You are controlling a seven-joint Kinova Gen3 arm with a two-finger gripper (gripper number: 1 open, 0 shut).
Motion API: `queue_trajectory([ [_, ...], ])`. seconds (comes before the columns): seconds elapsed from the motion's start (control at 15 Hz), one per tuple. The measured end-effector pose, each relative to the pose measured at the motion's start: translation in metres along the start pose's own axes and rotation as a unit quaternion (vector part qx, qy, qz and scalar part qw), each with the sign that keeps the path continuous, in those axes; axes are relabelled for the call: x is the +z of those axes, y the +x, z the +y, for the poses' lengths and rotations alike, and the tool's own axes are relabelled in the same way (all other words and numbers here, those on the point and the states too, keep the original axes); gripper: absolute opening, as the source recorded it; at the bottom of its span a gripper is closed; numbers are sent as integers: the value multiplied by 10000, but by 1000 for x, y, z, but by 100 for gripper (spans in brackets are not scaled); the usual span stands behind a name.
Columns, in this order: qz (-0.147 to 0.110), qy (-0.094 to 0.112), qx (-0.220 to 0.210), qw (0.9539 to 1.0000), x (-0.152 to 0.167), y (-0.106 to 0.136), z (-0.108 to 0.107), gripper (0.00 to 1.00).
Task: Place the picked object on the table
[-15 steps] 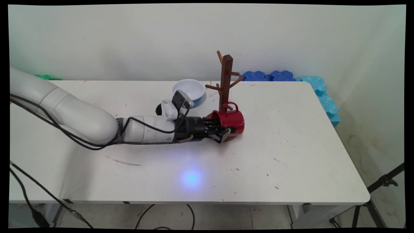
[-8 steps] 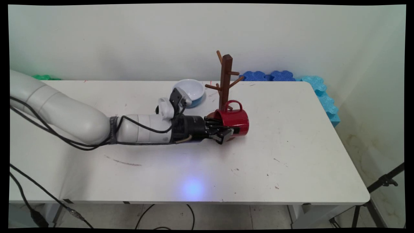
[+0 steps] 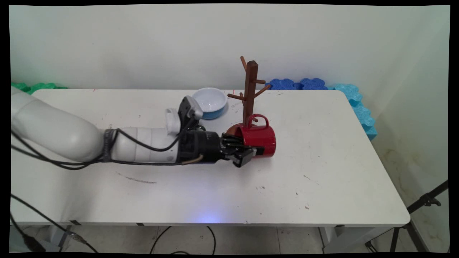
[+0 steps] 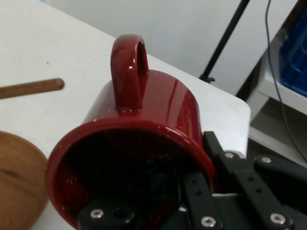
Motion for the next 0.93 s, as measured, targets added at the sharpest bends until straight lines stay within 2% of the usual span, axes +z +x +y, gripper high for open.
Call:
queue_trajectory([
  [0.47,-365,-22,249,9990,-39,17,10,0],
  [0.93,-786,153,785,9937,-75,48,0,0],
])
